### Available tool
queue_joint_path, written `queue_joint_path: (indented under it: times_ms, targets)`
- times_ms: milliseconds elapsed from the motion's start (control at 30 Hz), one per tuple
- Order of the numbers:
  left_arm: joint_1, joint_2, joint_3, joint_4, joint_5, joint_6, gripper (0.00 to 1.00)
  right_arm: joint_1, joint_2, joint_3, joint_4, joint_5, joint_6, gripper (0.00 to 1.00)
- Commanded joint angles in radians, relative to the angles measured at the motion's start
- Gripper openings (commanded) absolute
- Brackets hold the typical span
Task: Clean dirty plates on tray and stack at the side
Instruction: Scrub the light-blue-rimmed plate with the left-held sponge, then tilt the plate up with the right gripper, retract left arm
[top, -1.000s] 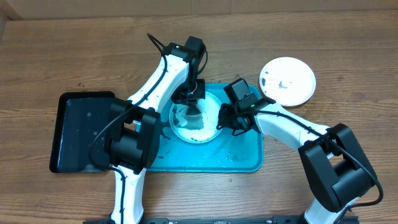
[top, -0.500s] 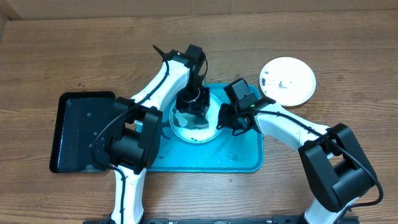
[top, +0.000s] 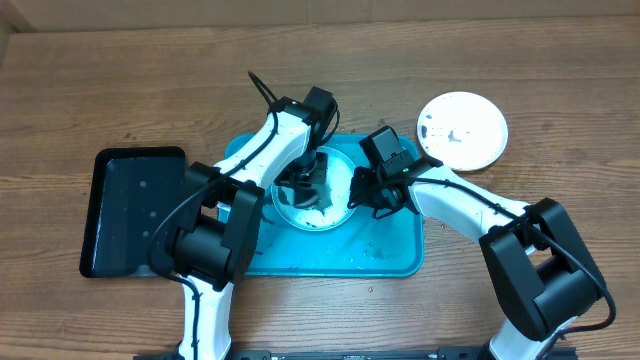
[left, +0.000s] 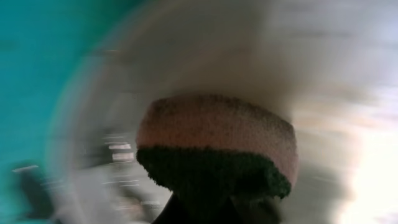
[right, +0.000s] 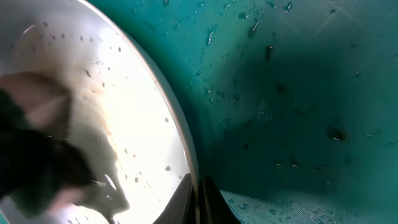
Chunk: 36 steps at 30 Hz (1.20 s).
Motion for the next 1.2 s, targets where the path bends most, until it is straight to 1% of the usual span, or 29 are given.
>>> queue_joint_path:
  times_ms: [0,133,333,500,667,800,900,1033,1167]
  targets:
    - [0.027,0.065,-0.056,-0.021,-0.414,-0.007,0.04,-0.003,-0.005,-0.003,-0.004,0.019,0.000,0.04]
    - [0.027,0.065,-0.051,-0.019,-0.483,-0.007,0.04,-0.003,-0.005,-0.003,-0.004,0.019,0.000,0.04]
    - [0.027,0.065,-0.005,-0.018,-0.489,-0.007,0.04,-0.003,-0.005,-0.003,-0.005,0.019,0.000,0.04]
    - [0.027,0.052,0.101,-0.063,-0.479,-0.040,0.04,-0.003,-0.005,-0.003,-0.004,0.018,0.000,0.04]
    - [0.036,0.041,0.242,-0.120,-0.404,-0.041,0.04,-0.003,-0.005,-0.002,-0.005,0.018,-0.004,0.04]
    - [0.063,0.019,0.311,-0.148,-0.290,-0.041,0.04,-0.003,-0.006,0.006,-0.011,0.014,-0.030,0.04]
    - [0.110,-0.018,0.333,-0.166,-0.130,-0.041,0.04,-0.003,-0.006,0.036,-0.040,0.014,-0.042,0.04]
    - [0.219,-0.079,0.336,-0.197,0.077,-0.041,0.04,-0.003,-0.006,0.104,-0.093,0.018,-0.100,0.04]
    - [0.360,-0.122,0.335,-0.253,0.204,-0.042,0.04,-0.003,-0.006,0.190,-0.160,0.067,-0.159,0.04]
